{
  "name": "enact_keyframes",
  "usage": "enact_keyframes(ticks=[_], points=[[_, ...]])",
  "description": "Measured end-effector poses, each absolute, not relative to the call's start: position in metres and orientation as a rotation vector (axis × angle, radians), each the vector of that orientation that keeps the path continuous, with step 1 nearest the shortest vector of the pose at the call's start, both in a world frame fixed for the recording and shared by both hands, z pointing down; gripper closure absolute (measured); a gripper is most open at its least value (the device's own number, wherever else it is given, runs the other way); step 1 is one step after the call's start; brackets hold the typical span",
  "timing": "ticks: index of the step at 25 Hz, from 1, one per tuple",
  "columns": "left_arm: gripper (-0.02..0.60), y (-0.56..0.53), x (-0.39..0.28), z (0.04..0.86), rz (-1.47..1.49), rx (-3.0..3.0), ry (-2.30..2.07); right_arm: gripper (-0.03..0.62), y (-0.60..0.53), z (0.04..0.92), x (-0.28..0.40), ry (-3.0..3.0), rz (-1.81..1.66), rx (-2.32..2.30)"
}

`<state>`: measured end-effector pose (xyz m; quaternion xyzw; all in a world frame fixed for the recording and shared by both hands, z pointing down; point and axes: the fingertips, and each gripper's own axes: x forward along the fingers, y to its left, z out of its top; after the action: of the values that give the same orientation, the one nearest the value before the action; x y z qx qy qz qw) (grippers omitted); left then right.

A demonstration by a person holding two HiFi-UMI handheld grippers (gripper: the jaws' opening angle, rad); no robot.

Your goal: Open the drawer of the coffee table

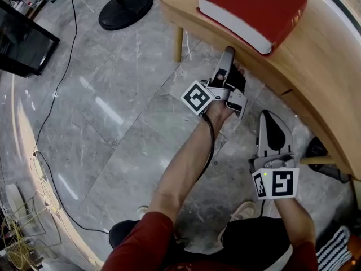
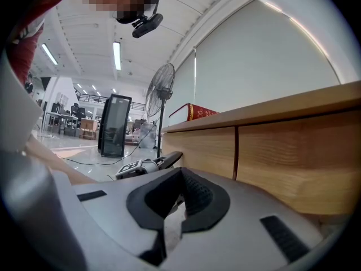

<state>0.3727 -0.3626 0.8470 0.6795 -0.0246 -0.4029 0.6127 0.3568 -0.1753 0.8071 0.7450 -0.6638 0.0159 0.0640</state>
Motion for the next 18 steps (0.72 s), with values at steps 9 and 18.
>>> enact_keyframes(ticks=[9, 18], points=[[0.383, -0.362, 0.371, 0.848, -0.923, 1.556, -0.051, 0.599, -0.174, 0.81, 0.353, -2.005, 0.049, 2.225], [0.385, -0.353, 0.357, 0.847, -0.909, 1.565, -0.05, 0.599, -0.172, 0.807, 0.346, -2.009, 0.043, 2.201]])
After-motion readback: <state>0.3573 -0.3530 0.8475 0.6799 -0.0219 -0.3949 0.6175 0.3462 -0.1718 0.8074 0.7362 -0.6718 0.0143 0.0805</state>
